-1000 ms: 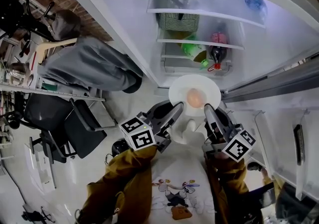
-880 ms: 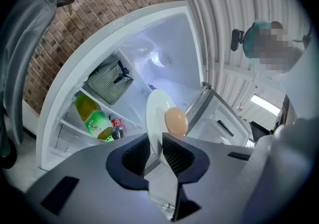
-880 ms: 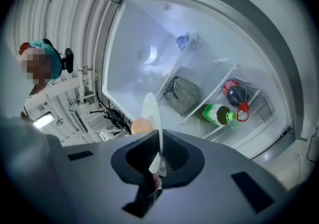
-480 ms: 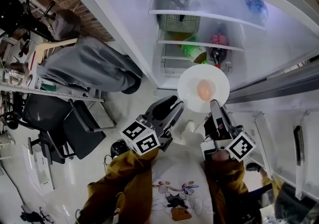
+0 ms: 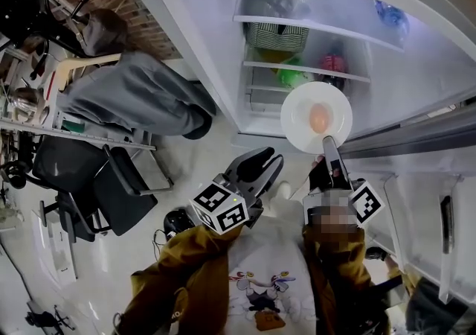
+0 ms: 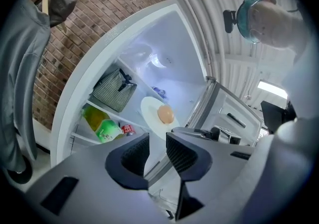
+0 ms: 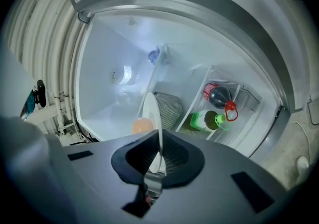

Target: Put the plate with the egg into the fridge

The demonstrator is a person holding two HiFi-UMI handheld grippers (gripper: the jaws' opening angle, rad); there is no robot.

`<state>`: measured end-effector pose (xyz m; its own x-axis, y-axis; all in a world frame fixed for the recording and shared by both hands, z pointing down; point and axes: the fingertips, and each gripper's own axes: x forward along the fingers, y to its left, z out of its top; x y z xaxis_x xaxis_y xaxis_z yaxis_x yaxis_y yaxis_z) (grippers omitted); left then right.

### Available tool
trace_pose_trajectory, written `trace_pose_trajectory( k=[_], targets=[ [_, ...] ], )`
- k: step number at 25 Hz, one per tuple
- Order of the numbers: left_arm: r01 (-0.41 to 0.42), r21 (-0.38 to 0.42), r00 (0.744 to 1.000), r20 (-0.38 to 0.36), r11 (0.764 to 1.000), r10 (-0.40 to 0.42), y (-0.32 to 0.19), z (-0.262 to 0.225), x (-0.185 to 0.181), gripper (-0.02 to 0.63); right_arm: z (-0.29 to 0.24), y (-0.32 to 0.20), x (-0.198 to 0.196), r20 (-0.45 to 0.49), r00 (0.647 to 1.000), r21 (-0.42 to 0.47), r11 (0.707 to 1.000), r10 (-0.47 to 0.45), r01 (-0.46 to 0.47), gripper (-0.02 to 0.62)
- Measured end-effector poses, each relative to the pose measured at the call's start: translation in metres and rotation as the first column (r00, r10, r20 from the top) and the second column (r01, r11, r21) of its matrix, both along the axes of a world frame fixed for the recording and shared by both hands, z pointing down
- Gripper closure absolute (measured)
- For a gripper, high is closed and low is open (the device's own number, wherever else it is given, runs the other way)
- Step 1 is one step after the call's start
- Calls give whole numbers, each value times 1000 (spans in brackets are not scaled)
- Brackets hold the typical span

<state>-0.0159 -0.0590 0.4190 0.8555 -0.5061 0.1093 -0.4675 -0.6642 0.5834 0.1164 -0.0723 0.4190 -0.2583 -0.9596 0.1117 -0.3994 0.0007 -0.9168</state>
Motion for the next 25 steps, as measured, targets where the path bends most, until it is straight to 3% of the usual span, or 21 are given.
trace_pose_trajectory(
  k=[2,7,14,25],
  targets=[
    [8,15,1000,19,1000,-8,-2,1,1,495,3,-6,7,4,1000,-8,1000,22,-22,580],
    [31,7,998,50,1000,-31,-7,7,3,588,11,-22,17,49,996,-42,996,76,-74,580],
    [28,6,998,63,1000,-28,-18,11,11,588,31,-51,34,2,991,-97,987,132,-132,580],
    [51,-6,993,104,999,-50,-43,18,25,598,37,-97,49,23,986,-102,981,166,-163,580]
  ],
)
